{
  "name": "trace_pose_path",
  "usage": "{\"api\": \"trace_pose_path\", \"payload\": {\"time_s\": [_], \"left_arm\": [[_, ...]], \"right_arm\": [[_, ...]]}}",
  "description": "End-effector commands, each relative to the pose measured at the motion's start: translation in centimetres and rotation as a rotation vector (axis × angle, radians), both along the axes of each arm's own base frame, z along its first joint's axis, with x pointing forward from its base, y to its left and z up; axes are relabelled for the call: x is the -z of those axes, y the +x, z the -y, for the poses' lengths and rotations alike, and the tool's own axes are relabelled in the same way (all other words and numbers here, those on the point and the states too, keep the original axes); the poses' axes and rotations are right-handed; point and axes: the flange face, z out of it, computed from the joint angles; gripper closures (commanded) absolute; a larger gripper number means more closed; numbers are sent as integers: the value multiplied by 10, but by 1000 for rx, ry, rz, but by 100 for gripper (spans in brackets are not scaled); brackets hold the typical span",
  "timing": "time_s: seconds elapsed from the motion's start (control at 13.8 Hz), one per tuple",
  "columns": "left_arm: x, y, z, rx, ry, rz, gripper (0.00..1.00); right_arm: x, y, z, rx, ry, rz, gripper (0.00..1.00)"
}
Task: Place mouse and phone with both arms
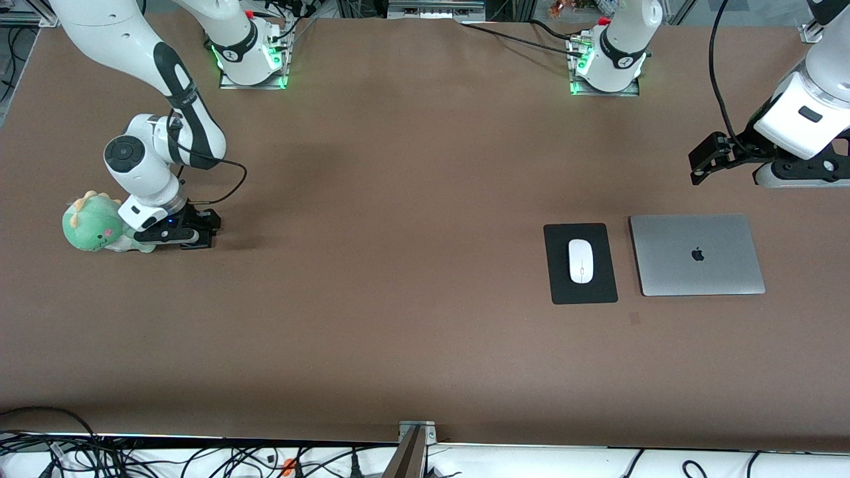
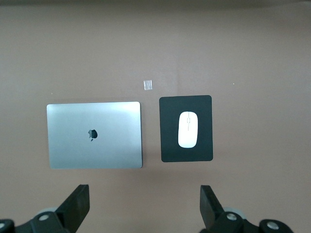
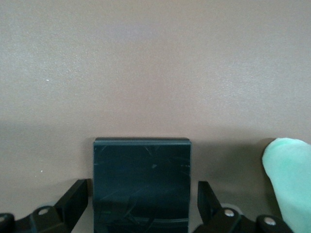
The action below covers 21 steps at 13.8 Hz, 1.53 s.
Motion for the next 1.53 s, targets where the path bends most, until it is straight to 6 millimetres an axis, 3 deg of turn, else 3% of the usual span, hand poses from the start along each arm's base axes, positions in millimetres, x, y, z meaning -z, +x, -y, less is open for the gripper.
{"api": "trace_pose_path", "payload": {"time_s": [0.0, 0.29, 0.58, 0.87, 1.45], "left_arm": [[-8, 0, 1, 11, -18, 0, 0], [-9, 0, 1, 11, -24, 2, 0], [-9, -1, 2, 8, -25, -1, 0], [-8, -2, 2, 9, -24, -10, 0], [-7, -3, 1, 7, -23, -19, 0]], "right_arm": [[-9, -4, 0, -9, 17, -11, 0], [-24, 5, -2, -6, 26, -13, 0], [-65, 36, -4, 2, 48, -93, 0], [-132, 64, -11, 21, 75, -104, 0], [-296, 58, -15, 45, 149, -99, 0]]}}
